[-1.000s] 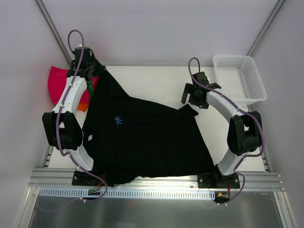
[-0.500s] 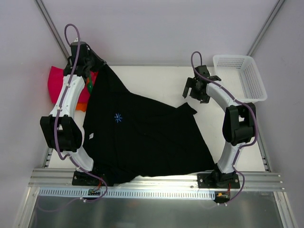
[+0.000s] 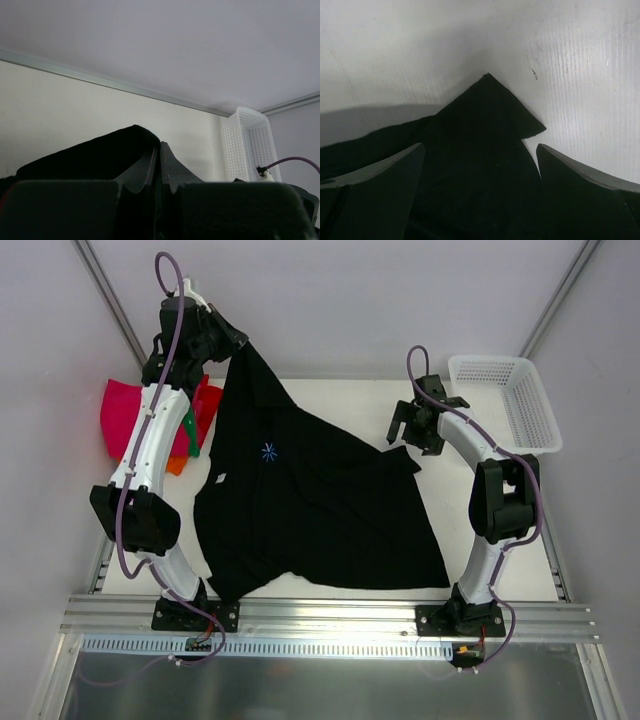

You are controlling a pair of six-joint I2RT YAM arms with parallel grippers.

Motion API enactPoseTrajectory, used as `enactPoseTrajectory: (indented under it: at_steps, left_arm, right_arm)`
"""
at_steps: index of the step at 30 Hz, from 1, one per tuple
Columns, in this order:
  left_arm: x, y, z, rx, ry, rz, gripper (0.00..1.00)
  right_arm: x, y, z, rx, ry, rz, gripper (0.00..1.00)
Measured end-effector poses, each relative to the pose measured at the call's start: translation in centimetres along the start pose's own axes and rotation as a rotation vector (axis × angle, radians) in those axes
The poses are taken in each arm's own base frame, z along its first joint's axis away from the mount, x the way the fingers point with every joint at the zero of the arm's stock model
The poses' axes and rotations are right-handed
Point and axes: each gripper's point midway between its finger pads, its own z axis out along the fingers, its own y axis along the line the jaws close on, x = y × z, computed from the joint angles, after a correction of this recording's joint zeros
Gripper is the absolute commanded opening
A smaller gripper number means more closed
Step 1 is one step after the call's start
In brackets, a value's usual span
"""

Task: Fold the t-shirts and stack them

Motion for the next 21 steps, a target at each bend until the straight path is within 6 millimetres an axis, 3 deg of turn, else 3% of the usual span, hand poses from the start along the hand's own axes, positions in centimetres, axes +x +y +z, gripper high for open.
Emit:
enactPoseTrajectory:
  at_steps: [9, 14, 16, 17, 18, 19, 21]
  left_arm:
    - [-0.7, 1.4, -1.4, -0.079, -0.054, 0.027, 0.00]
    - [-1.5, 1.4, -2.8, -0.102, -0.089, 0.029, 0.00]
    - [-1.7, 1.3, -3.0, -0.101, -0.096, 0.029, 0.00]
    - [-1.7, 1.2, -3.1, -0.101, -0.096, 0.029, 0.00]
    - [-1.7, 1.2, -3.1, -0.101, -0.097, 0.029, 0.00]
    - [-1.7, 1.3, -3.0, -0.102, -0.095, 0.029, 0.00]
    - [-1.5, 1.4, -3.0, -0.105, -0.091, 0.028, 0.00]
  right_arm:
    - [0.4, -0.1, 0.7, -0.009, 0.024, 0.007, 0.97]
    - [1.3, 0.1, 1.1, -0.027, 0.048, 0.021, 0.89]
    - [2.4, 0.3, 1.8, -0.052, 0.070, 0.037, 0.76]
    - [3.4, 0.3, 2.3, -0.059, 0.091, 0.044, 0.64]
    - [4.7, 0.2, 2.8, -0.065, 0.117, 0.052, 0.22]
    - [6.1, -0.1, 3.4, -0.067, 0.144, 0.055, 0.01]
    - [9.1, -0.2, 4.1, -0.073, 0.213, 0.085, 0.01]
